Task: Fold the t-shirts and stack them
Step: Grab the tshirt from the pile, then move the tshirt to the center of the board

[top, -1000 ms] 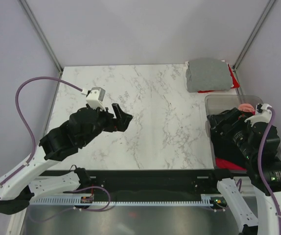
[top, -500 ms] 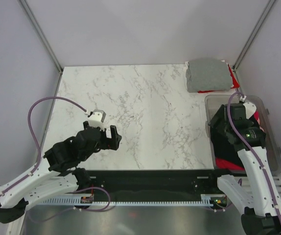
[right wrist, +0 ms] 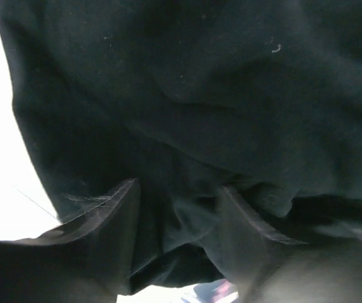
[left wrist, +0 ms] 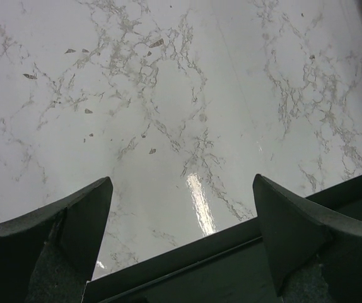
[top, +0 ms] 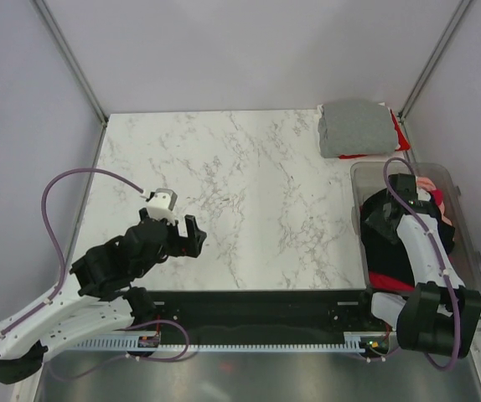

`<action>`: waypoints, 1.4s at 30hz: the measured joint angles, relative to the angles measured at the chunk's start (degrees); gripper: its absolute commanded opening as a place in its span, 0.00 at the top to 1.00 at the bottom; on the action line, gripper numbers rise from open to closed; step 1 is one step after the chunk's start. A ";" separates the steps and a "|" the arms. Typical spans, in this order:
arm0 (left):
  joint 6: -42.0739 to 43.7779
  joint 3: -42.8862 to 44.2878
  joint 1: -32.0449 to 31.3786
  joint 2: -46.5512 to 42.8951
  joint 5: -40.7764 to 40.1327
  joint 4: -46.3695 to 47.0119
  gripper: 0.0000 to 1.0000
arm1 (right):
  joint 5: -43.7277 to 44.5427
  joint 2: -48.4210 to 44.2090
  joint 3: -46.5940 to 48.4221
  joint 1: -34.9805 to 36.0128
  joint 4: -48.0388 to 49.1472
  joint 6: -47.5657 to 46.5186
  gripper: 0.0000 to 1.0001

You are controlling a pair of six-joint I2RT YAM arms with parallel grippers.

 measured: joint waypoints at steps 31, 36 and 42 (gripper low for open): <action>-0.26 -0.50 0.00 -4.85 -2.03 -0.07 0.01 | -37.11 -7.50 57.68 19.41 26.88 9.25 1.00; -1.05 -0.66 0.00 -6.86 -3.10 -0.20 0.01 | -30.21 -15.67 34.67 19.50 28.50 8.66 0.66; -9.09 -1.81 0.00 -7.02 -3.04 -3.72 0.03 | -18.03 -3.15 9.75 19.50 14.78 7.28 0.25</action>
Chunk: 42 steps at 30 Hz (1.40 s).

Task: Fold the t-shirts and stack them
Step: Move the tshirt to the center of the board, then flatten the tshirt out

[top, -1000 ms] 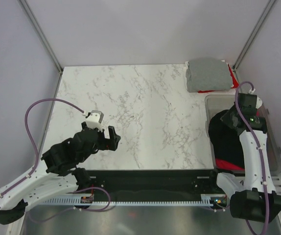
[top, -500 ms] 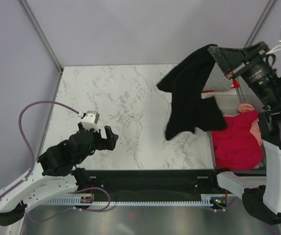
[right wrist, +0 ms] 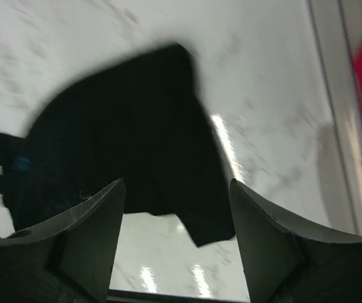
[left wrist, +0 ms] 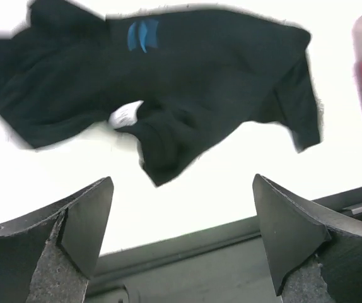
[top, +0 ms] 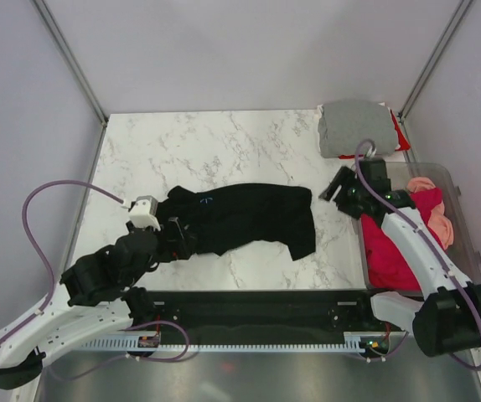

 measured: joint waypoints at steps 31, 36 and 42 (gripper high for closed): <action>-24.98 -23.50 -1.14 23.65 8.85 20.46 0.40 | -3.61 -10.21 -27.93 0.72 3.08 5.01 0.28; -21.44 -19.80 0.00 30.49 6.05 22.84 0.98 | -3.26 -3.76 -27.91 4.13 5.73 3.85 0.33; -15.45 -8.57 5.33 29.70 5.25 22.12 0.98 | -1.42 1.99 -27.80 10.12 8.44 4.11 0.42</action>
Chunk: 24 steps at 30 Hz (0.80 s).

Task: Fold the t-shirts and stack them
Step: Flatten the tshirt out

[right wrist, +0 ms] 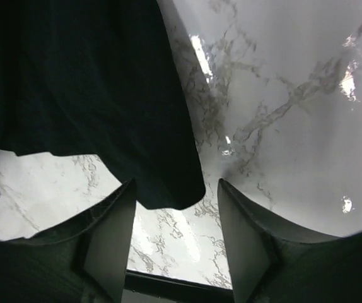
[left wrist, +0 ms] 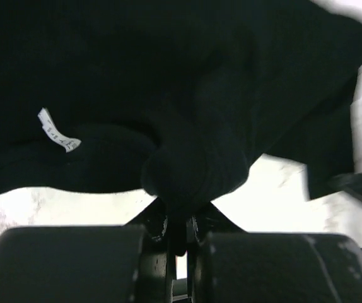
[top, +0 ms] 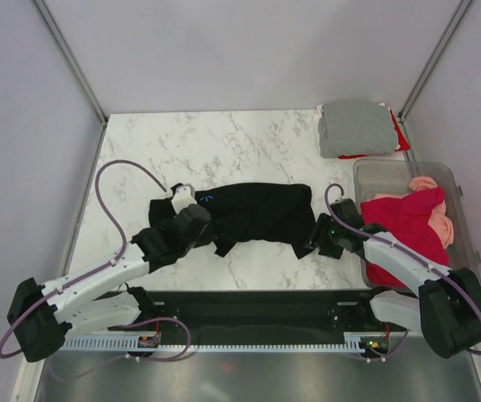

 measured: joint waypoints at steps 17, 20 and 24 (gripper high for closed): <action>16.85 40.74 8.09 -5.53 -4.48 -17.38 0.98 | 7.15 -8.13 8.70 4.35 -6.73 0.50 1.00; 20.00 47.65 8.13 -5.44 -5.97 -19.80 0.98 | 8.61 -14.99 15.58 4.37 -12.44 0.26 1.00; 24.11 57.37 8.13 -5.05 -7.17 -21.53 0.97 | 10.58 -21.55 24.76 4.42 -20.11 -0.31 1.00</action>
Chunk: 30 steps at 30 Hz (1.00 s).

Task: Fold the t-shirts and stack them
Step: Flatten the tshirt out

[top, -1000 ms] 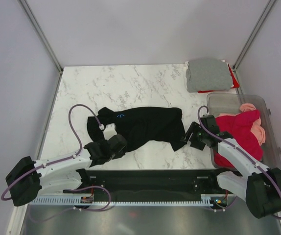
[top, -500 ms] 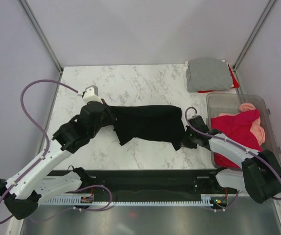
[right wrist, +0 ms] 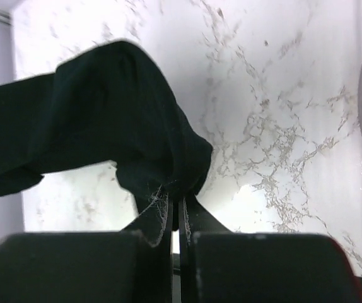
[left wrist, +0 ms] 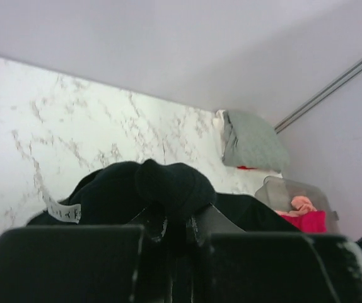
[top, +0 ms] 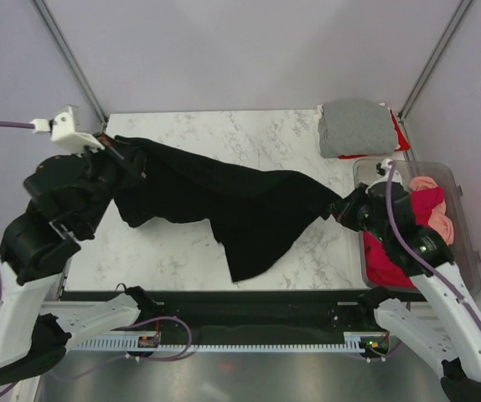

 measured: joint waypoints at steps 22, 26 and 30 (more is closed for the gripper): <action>10.80 8.31 0.00 -1.20 -6.54 -1.86 0.90 | 4.39 -3.08 24.94 0.02 -21.51 -4.31 1.00; 10.75 1.66 2.03 4.61 -6.54 -2.67 0.92 | 6.97 3.58 19.45 0.02 -19.65 -5.64 1.00; 10.47 -4.31 13.53 16.96 2.78 -1.51 0.98 | 8.57 18.71 18.97 -2.19 -15.45 -8.46 1.00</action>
